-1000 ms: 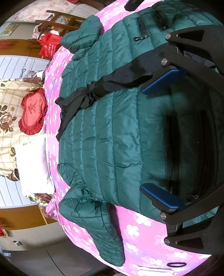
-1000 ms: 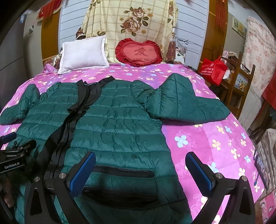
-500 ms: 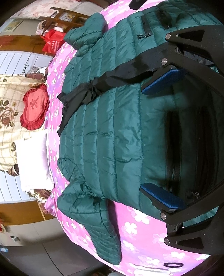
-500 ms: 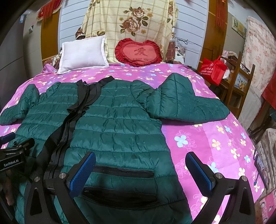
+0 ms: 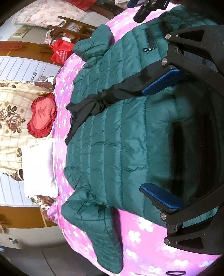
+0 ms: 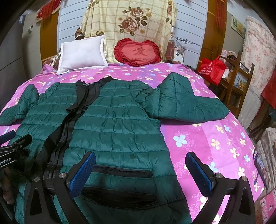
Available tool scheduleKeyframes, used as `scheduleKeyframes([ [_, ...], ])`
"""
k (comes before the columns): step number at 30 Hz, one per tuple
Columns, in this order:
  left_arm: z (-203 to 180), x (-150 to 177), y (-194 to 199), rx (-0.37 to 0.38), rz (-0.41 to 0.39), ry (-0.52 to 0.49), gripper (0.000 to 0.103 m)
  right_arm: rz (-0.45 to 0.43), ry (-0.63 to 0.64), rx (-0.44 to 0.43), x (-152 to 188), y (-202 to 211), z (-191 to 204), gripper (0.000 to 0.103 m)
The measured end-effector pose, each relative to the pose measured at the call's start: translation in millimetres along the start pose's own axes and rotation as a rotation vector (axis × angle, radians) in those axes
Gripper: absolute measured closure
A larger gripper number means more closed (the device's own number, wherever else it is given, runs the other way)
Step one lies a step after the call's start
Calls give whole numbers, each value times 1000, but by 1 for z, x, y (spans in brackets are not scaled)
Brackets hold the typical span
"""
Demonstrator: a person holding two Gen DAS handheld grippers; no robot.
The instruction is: Fold large clothes
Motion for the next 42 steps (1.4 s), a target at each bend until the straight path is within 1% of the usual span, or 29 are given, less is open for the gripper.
scheduleKeyframes([
  [3, -4, 2, -2, -17, 11, -21, 1, 1, 1, 0, 0, 0, 0, 0],
  [5, -6, 4, -3, -1, 29, -20, 1, 0, 1, 0, 0, 0, 0, 0],
  [8, -3, 6, -5, 19, 52, -1, 1, 1, 0, 0, 0, 0, 0, 0],
  [12, 1, 8, -11, 17, 79, 28, 1, 2, -4, -2, 0, 0, 0, 0],
  [17, 6, 9, -15, -37, 83, 37, 1, -14, -25, -6, 1, 3, -3, 0],
  [20, 8, 10, -16, -36, 89, 43, 1, -22, -31, -19, 0, 5, -3, 0],
  [23, 7, 9, -15, -43, 84, 36, 1, -20, -20, -1, 0, 5, -2, 0],
  [27, 9, 9, -14, -39, 84, 38, 1, -14, -25, -11, -1, 3, -2, 0],
  [33, 15, 4, -13, -39, 82, 52, 0, -7, -6, -3, 0, 1, 1, 0],
  [36, 34, -9, -13, -38, 68, 101, 1, -7, -14, -5, 0, 1, -1, 0],
  [39, 75, -29, -14, -95, 54, 195, 1, -6, -20, -13, 1, 2, -2, 0],
  [42, 116, -50, -16, -139, 57, 243, 1, -7, -22, -25, 1, 4, -3, 0],
])
Point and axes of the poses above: each gripper's, at about its wrist camera, not at the fingertips, and y roughly against the way its jaws point, z to its left, x to its underside, the point moved 3 cm from there along -y, roughly the way its jaws point, and after that the axes turned 11 degrees about -x, right-handed, at the moved point
